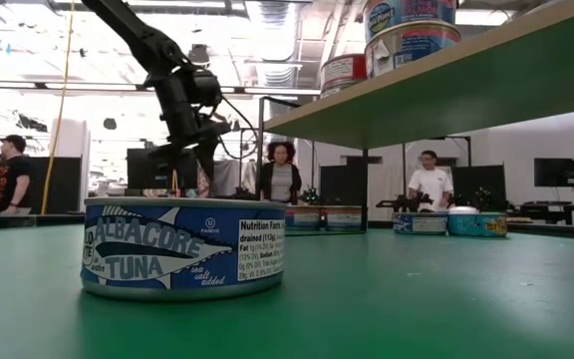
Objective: Stack canned seafood by type on shelf
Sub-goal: Stack the blue and pink tuna can on top of the other blue and pink tuna cans on the shelf
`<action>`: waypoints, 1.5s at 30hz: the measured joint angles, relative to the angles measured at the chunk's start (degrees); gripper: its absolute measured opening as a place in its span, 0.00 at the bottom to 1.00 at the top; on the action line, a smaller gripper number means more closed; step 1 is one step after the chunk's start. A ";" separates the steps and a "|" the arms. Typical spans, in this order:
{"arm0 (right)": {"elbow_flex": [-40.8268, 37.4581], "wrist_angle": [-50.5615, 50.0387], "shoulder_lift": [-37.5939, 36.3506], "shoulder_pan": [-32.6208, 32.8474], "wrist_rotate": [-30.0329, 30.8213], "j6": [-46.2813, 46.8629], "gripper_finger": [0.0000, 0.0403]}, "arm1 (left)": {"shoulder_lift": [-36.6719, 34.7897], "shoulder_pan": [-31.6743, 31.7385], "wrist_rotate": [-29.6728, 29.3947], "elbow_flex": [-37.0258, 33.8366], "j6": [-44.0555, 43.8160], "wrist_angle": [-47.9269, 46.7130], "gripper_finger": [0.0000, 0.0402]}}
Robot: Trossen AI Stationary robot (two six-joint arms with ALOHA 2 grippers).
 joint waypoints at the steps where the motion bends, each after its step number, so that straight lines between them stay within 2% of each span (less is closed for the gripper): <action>1: 0.00 -0.01 0.00 0.00 -0.01 -0.05 0.51 | 0.00 0.62 -0.09 0.00 -0.08 -0.18 0.55; 4: 0.00 0.01 0.00 0.00 -0.01 -0.08 0.51 | 0.02 2.46 0.29 -0.08 -0.07 -0.79 0.49; 9: 0.00 0.03 0.00 -0.01 -0.01 -0.59 0.51 | 0.02 4.64 4.37 -1.78 -0.83 1.62 0.41; 16: 0.00 0.29 0.00 -0.04 0.01 -1.11 0.51 | 0.04 6.85 8.26 -5.62 -6.45 6.52 0.33; 29: 0.00 0.45 0.00 -0.04 0.01 -1.11 0.51 | 0.04 6.81 3.63 -10.65 -11.40 9.49 0.26; 36: 0.00 0.45 0.00 -0.04 0.01 -1.10 0.51 | -0.18 6.81 5.66 -12.52 -9.36 9.06 0.15; 41: 0.00 0.44 0.00 -0.04 -0.01 -1.09 0.51 | -0.10 6.80 4.35 -12.67 -5.44 4.10 0.02; 45: 0.00 0.45 0.00 -0.04 -0.01 -1.11 0.51 | 0.07 6.68 2.65 -12.97 -2.85 -0.35 0.01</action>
